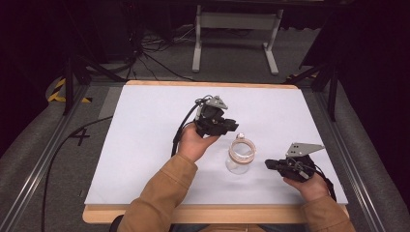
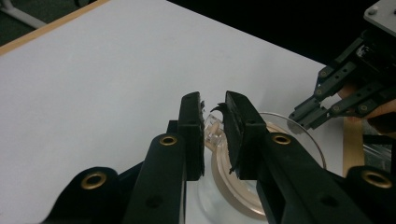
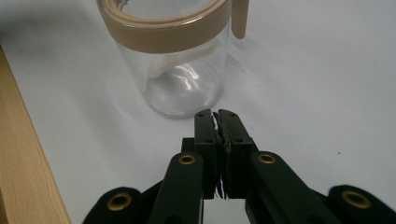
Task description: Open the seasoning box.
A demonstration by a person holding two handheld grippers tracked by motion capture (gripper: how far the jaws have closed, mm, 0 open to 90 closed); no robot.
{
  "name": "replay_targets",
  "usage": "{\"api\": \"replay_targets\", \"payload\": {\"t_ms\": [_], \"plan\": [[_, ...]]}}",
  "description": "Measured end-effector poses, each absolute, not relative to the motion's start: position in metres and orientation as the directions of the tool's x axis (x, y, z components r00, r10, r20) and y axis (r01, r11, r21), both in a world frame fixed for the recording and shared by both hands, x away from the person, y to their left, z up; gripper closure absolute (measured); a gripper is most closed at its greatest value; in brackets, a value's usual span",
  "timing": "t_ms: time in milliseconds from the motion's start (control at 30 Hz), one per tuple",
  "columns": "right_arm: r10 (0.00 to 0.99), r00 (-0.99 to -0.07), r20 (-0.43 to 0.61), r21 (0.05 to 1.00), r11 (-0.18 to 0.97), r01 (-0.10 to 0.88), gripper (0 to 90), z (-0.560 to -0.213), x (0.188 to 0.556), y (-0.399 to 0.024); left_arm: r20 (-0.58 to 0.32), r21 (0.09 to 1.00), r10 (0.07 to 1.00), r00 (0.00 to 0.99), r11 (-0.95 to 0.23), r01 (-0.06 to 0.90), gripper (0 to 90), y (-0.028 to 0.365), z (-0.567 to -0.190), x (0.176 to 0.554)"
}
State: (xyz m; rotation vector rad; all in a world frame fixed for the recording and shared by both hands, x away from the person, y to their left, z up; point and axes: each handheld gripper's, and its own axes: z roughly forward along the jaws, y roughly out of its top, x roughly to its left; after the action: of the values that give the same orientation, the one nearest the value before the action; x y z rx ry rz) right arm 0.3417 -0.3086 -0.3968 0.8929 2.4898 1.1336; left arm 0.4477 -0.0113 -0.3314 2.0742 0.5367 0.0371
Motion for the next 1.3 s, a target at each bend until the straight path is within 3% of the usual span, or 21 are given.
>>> {"api": "replay_targets", "payload": {"t_ms": [467, 1000, 1300], "plan": [[0.624, -0.781, 0.020, 0.742, 0.514, 0.429, 86.5, -0.400, 0.335, -0.306, -0.237, 0.796, 0.374, 0.896, -0.455, 0.401, 80.8, -0.032, -0.357, 0.461], [0.605, -0.796, 0.008, 0.738, 0.533, 0.413, 86.1, -0.401, 0.333, -0.297, -0.195, 0.791, 0.378, 0.905, -0.485, 0.373, 86.4, -0.036, -0.358, 0.459], [0.580, -0.815, 0.002, 0.751, 0.537, 0.384, 87.4, -0.392, 0.327, -0.284, -0.220, 0.791, 0.367, 0.904, -0.475, 0.386, 86.4, -0.035, -0.359, 0.462]]}}
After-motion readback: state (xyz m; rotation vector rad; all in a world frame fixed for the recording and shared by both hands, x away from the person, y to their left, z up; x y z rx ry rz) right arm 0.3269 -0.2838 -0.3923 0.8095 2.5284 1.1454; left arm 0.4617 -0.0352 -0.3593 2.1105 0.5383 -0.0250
